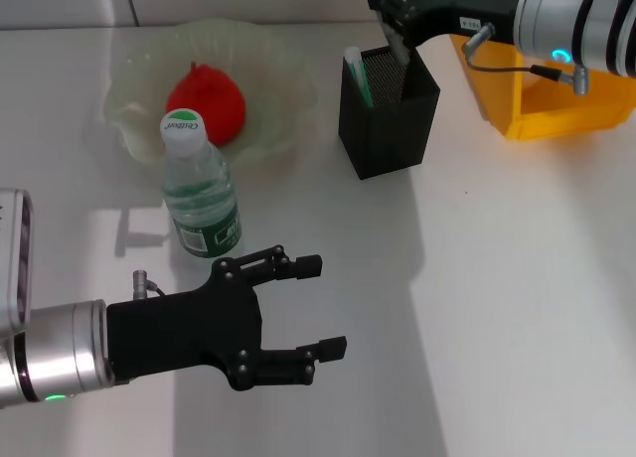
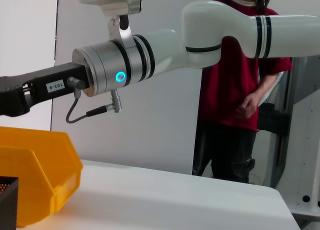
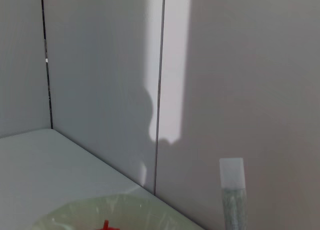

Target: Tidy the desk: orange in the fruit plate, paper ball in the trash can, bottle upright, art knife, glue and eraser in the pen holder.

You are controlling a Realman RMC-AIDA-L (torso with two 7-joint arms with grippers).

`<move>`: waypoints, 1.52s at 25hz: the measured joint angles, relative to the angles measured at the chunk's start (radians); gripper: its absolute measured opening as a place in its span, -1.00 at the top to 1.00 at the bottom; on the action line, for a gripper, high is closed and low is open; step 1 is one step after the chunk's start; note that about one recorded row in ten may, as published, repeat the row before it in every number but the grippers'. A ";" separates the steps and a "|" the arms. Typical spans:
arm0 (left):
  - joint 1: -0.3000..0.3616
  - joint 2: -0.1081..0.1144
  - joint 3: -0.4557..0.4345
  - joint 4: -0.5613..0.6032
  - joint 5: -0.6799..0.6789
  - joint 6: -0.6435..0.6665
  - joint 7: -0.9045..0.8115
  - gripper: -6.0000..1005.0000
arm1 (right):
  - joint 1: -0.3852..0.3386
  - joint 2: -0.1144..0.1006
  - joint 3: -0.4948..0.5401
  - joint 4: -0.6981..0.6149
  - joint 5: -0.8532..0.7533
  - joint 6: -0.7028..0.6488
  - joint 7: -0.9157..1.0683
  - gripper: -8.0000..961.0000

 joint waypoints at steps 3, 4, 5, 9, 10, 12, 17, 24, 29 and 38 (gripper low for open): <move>0.000 0.000 0.000 0.000 0.000 0.000 0.000 -0.69 | -0.006 0.003 0.000 0.030 0.010 0.000 -0.029 0.68; 0.001 0.000 0.000 0.000 0.000 0.000 0.000 -0.69 | -0.006 0.003 0.000 0.041 0.017 0.000 -0.038 0.67; 0.003 0.000 0.000 0.000 0.000 0.000 0.003 -0.69 | -0.007 0.003 -0.001 0.057 0.032 -0.001 -0.052 0.67; 0.006 0.000 0.000 0.000 0.000 0.000 0.004 -0.69 | -0.017 0.003 -0.002 0.094 0.095 -0.007 -0.101 0.66; 0.006 0.000 0.000 0.000 0.000 0.000 0.004 -0.69 | -0.024 0.004 -0.002 0.101 0.117 -0.008 -0.115 0.66; 0.008 0.000 0.001 -0.001 0.000 0.000 0.004 -0.69 | -0.054 0.003 -0.002 0.098 0.168 -0.022 -0.145 0.65; 0.012 0.000 0.002 -0.002 0.000 0.000 0.003 -0.69 | -0.122 0.002 0.008 0.039 0.202 -0.081 -0.152 0.46; 0.012 0.000 0.001 -0.002 0.000 0.000 0.001 -0.69 | -0.275 -0.001 0.066 -0.075 0.301 -0.344 -0.185 -0.12; 0.012 0.000 0.000 -0.002 0.000 0.000 -0.001 -0.69 | -0.381 -0.005 0.252 -0.068 0.333 -0.717 -0.255 -0.51; 0.004 0.000 -0.002 -0.002 -0.001 -0.007 -0.003 -0.69 | -0.406 -0.009 0.446 0.136 0.051 -1.090 -0.511 -0.76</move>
